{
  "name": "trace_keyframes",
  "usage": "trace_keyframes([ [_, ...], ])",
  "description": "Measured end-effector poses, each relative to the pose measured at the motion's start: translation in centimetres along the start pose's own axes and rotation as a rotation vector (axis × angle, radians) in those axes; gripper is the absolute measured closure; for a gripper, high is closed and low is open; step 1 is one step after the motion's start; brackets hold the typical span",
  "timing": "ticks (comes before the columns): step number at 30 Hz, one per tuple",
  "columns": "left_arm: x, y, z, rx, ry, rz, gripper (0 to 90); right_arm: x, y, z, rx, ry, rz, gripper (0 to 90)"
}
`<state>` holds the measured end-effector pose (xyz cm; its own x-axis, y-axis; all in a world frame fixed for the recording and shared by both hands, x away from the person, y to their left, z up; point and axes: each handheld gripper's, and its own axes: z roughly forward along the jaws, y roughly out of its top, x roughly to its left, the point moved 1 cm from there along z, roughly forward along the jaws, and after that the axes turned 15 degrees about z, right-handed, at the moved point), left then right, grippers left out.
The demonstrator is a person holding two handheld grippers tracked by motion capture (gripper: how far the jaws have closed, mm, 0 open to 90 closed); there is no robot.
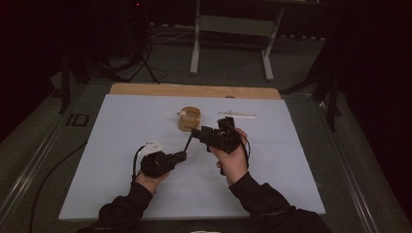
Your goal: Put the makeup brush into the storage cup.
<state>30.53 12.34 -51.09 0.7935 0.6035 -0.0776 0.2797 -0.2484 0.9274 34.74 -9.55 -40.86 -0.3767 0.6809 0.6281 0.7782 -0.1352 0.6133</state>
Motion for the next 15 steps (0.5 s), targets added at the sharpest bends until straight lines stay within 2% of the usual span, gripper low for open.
trace_keyframes([
  [7,0.0,0.0,0.0,-0.009,-0.015,-0.001,85.9,-0.5,0.3,1.0,0.007,-0.002,0.045,57.7],
  [13,-0.1,0.1,0.0,-0.018,-0.027,0.015,85.9,-0.7,0.5,1.6,-0.007,0.001,0.055,59.6],
  [15,-0.1,0.1,0.0,-0.016,-0.032,0.009,85.9,-0.8,0.7,1.8,-0.010,-0.002,0.056,61.1],
])
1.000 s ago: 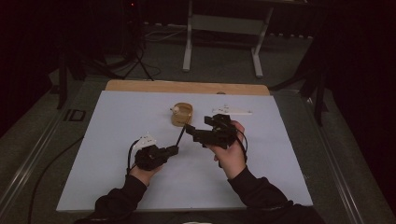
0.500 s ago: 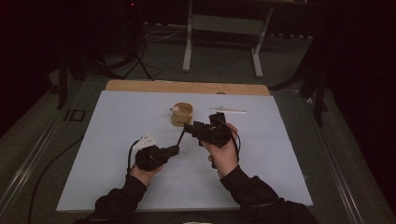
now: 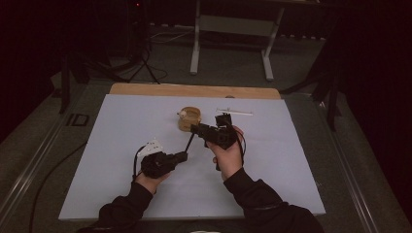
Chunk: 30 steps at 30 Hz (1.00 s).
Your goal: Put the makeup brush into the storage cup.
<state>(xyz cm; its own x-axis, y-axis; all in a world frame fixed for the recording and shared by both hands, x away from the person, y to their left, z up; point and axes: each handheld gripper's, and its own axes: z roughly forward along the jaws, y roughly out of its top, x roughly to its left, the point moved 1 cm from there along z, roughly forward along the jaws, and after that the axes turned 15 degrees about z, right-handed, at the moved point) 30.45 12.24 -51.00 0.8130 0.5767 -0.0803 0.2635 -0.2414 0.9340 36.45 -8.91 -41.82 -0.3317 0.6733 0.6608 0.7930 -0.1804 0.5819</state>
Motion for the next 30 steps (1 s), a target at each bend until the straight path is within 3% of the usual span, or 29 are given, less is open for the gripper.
trace_keyframes([
  [4,0.1,-0.1,0.0,0.000,0.003,-0.007,85.9,-0.1,0.2,0.1,-0.008,0.000,0.004,67.4],
  [7,0.0,0.0,0.0,-0.003,0.001,0.000,85.9,-0.4,0.3,0.1,-0.011,0.005,0.022,79.5],
  [13,-0.1,0.0,0.1,0.002,-0.003,0.010,85.7,-0.2,0.2,0.0,0.002,0.053,0.018,83.3],
  [19,0.0,0.2,0.1,0.012,-0.012,0.016,84.4,0.4,0.1,-0.1,0.009,0.072,-0.018,84.3],
  [22,-0.2,0.3,0.1,0.023,0.002,0.042,80.1,0.8,0.1,-0.2,0.014,0.086,-0.051,84.3],
  [24,-0.2,0.5,0.2,0.027,0.004,0.038,75.1,1.0,0.1,-0.3,0.011,0.088,-0.068,84.3],
  [30,-0.5,0.9,0.2,0.051,0.067,0.047,43.1,1.5,0.2,-0.8,0.003,0.106,-0.118,84.3],
])
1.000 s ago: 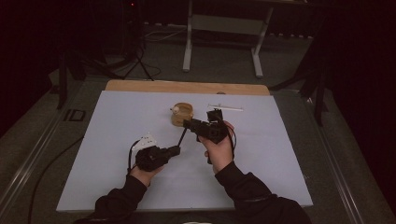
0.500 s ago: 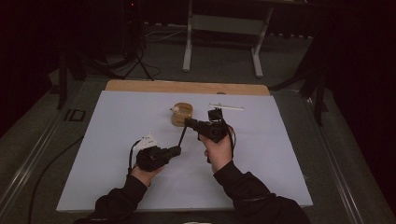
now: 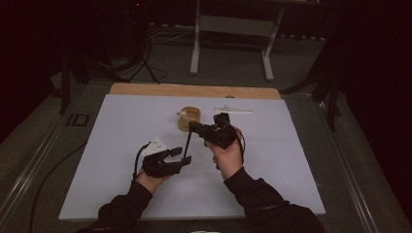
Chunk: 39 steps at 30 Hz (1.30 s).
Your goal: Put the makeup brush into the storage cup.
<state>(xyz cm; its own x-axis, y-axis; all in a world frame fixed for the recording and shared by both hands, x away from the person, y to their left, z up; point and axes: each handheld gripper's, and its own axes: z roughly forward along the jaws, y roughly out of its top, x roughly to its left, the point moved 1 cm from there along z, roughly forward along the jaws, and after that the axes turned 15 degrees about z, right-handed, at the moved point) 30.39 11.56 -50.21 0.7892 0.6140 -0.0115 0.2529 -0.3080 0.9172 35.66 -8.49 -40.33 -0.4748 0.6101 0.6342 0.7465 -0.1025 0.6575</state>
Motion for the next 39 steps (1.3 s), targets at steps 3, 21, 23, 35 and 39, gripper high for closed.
trace_keyframes([
  [3,-0.3,0.3,0.1,0.013,0.013,0.014,34.2,0.3,0.2,-0.3,-0.006,0.001,-0.031,84.3],
  [21,-0.4,-0.3,0.7,0.068,-0.044,0.052,1.5,-0.5,1.4,-2.3,0.019,-0.005,-0.212,84.2],
  [23,-0.4,-0.4,0.8,0.080,-0.051,0.059,1.1,-0.6,1.6,-2.6,0.027,0.001,-0.248,84.2],
  [35,-0.8,-0.6,1.1,0.087,-0.095,0.081,1.2,-1.3,3.3,-3.6,-0.051,-0.051,-0.361,84.2],
  [39,-0.8,-0.6,1.2,0.086,-0.103,0.076,1.1,-0.9,4.4,-3.8,-0.098,-0.054,-0.372,84.2],
])
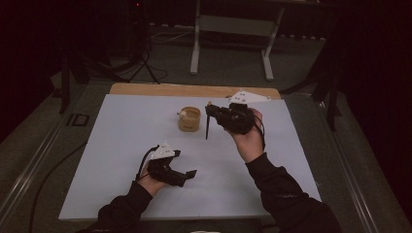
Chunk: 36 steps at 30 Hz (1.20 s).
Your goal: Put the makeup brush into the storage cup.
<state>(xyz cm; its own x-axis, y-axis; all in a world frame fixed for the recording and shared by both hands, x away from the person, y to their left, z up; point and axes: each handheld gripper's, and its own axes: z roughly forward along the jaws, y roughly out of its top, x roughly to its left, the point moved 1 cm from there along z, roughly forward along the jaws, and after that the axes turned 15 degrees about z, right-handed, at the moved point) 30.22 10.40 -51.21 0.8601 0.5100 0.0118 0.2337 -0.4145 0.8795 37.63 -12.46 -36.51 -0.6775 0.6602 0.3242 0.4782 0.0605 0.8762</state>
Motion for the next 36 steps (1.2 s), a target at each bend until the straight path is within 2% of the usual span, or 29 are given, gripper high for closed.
trace_keyframes([
  [5,0.0,0.0,0.0,-0.006,0.000,0.000,1.1,0.2,2.0,0.2,-0.052,-0.008,-0.031,84.2],
  [12,0.0,-0.1,-0.1,-0.009,-0.010,-0.003,1.1,0.4,4.4,0.7,-0.094,-0.008,-0.045,84.2],
  [15,0.2,-0.1,-0.1,-0.007,0.001,-0.002,1.1,0.5,5.6,1.1,-0.120,-0.008,-0.052,84.2],
  [20,0.1,-0.2,-0.1,-0.010,0.000,0.000,1.1,0.6,6.5,1.7,-0.127,-0.003,-0.050,84.2],
  [28,0.0,-0.1,-0.2,-0.017,-0.010,0.006,1.2,0.7,8.1,3.5,-0.133,-0.012,-0.052,84.2],
  [36,0.0,-0.1,-0.2,-0.017,-0.019,0.001,1.1,0.2,8.6,5.4,-0.135,-0.031,-0.049,84.1],
])
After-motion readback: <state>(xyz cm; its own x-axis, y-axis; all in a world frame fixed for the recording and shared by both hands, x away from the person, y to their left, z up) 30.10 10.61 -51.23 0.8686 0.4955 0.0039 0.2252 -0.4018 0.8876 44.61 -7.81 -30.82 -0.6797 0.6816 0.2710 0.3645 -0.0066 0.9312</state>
